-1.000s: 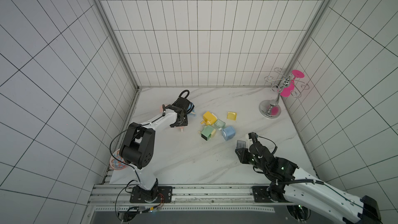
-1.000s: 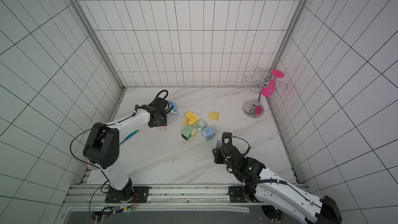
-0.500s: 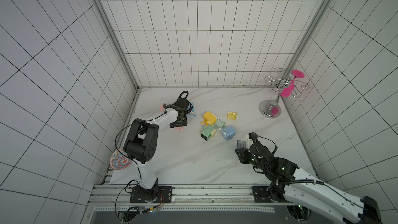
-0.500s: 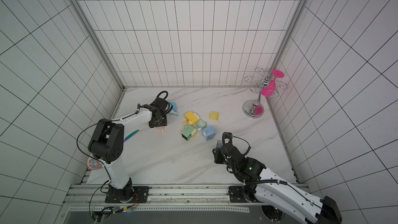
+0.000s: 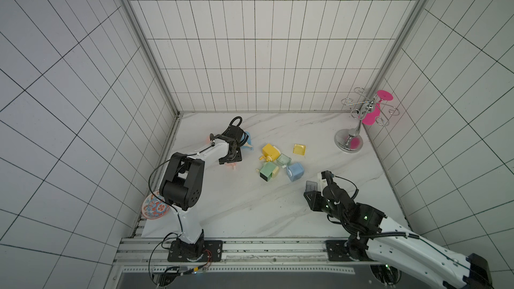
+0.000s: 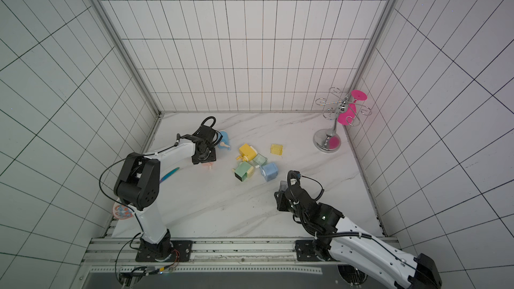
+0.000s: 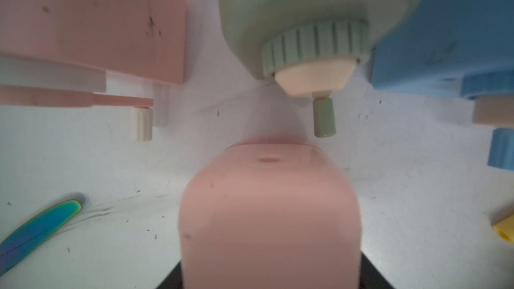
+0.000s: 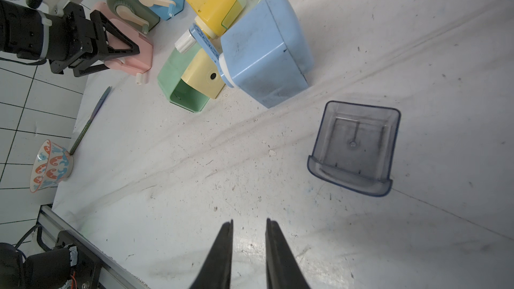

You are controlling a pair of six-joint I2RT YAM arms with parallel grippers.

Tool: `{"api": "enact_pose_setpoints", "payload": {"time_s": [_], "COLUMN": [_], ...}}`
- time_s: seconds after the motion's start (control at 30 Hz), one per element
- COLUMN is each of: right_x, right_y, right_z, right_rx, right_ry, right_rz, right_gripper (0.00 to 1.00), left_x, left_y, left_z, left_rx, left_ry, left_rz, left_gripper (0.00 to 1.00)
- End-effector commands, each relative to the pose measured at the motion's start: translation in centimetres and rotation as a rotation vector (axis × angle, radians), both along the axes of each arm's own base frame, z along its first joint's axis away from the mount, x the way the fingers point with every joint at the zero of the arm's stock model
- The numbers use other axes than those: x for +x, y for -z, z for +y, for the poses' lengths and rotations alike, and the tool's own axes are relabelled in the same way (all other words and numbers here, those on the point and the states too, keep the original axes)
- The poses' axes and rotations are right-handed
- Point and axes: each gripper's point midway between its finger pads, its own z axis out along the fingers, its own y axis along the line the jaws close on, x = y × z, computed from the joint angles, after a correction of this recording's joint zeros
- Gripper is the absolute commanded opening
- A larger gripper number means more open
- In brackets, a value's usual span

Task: Put the tray back into the pencil sharpener
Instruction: Place the pencil sharpener at the center of the board.

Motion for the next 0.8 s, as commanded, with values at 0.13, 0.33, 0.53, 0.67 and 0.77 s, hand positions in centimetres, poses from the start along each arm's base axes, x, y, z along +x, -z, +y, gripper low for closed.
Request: {"api": "enact_pose_setpoints", "payload": {"time_s": [0.13,0.33,0.53,0.67,0.77], "right_x": [0.6,0.6,0.7,0.8,1.0], "right_y": [-1.8,-1.8,-1.5,-1.7,-1.9], "right_z": [0.0,-0.2,-0.2,0.6,1.8], "right_rx": [0.028,0.022,-0.008,-0.06,-0.099], "right_ry": [0.03,0.035,0.024,-0.044,-0.105], "right_rz": [-0.023,-0.024,-0.02,-0.031,-0.025], "right_gripper": [0.25,0.26,0.27,0.27,0.29], "left_x": [0.9,0.4,-1.1,-2.5,-3.6], "left_y": [-0.3,-3.6,-10.6,-15.3,-18.1], "left_z": [0.1,0.5,1.5,1.3,1.5], "left_rx": [0.0,-0.013,0.043,0.014,-0.046], "left_ry": [-0.013,-0.032,-0.018,0.041,0.063], "left_rz": [-0.034,-0.124,-0.339,-0.513,-0.679], "left_gripper": [0.74,0.75,0.76,0.75,0.75]}}
